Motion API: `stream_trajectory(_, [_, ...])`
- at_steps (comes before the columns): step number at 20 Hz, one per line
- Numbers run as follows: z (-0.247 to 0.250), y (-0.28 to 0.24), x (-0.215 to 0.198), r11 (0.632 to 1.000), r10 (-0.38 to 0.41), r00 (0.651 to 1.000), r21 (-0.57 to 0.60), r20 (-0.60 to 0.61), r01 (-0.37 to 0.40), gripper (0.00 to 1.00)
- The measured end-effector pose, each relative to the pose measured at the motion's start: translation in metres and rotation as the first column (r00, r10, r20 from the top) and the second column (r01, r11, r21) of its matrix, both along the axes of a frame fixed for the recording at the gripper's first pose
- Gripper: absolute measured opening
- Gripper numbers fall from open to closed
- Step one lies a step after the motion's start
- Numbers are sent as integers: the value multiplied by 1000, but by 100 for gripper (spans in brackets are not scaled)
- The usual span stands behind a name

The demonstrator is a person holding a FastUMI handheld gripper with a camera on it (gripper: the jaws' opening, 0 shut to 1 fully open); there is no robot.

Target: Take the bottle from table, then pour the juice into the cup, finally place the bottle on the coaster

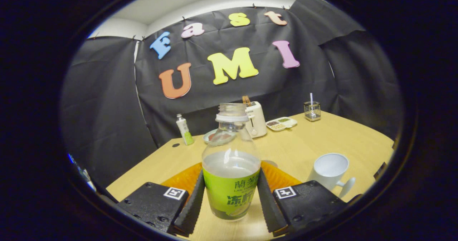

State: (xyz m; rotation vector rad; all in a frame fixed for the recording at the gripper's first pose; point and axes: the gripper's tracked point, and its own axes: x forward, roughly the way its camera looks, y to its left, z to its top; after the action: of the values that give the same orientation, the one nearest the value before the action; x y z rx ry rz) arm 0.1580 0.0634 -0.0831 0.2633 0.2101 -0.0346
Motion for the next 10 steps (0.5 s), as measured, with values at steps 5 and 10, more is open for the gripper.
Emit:
stream_trajectory(5, [7,-8,-1,996,-3,1000,90,-12,4,76])
stream_trajectory(10, [22,-2,2,970,42,999,236,34,-49,76])
